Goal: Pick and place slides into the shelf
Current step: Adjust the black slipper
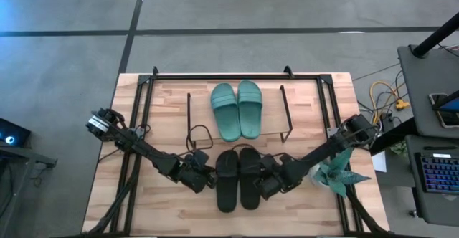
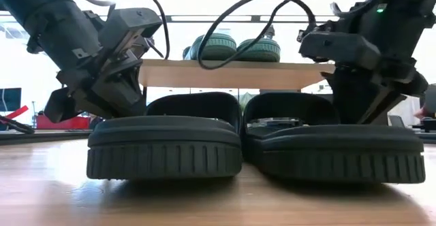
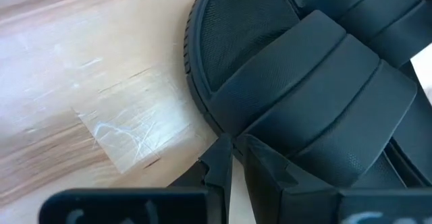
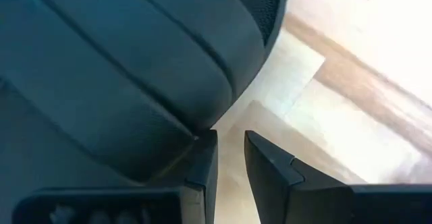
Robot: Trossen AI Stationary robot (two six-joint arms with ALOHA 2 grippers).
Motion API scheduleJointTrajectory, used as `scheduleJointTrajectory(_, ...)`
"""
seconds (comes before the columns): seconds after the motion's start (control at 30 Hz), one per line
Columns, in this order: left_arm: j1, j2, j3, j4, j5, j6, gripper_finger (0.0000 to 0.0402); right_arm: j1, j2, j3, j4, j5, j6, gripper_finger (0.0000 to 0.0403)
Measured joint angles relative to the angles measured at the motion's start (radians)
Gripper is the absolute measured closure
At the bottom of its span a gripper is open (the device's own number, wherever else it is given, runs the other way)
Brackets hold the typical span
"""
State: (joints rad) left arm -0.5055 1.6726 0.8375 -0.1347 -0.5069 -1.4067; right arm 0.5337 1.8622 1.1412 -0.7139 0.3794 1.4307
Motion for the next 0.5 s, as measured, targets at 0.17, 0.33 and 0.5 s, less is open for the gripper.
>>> scheduleJointTrajectory(0.17,0.001,0.0,0.0,0.008,0.003,0.0,0.038,-0.001,0.0,0.0,-0.014,0.011,-0.019,0.0335)
scheduleJointTrajectory(0.33,0.001,0.0,-0.002,0.012,0.004,0.0,0.038,-0.022,0.0,0.0,-0.012,0.0,-0.055,0.0335)
scheduleJointTrajectory(0.5,0.001,-0.005,-0.003,0.012,0.007,0.001,0.038,-0.022,-0.002,0.0,-0.012,-0.01,-0.077,0.0335)
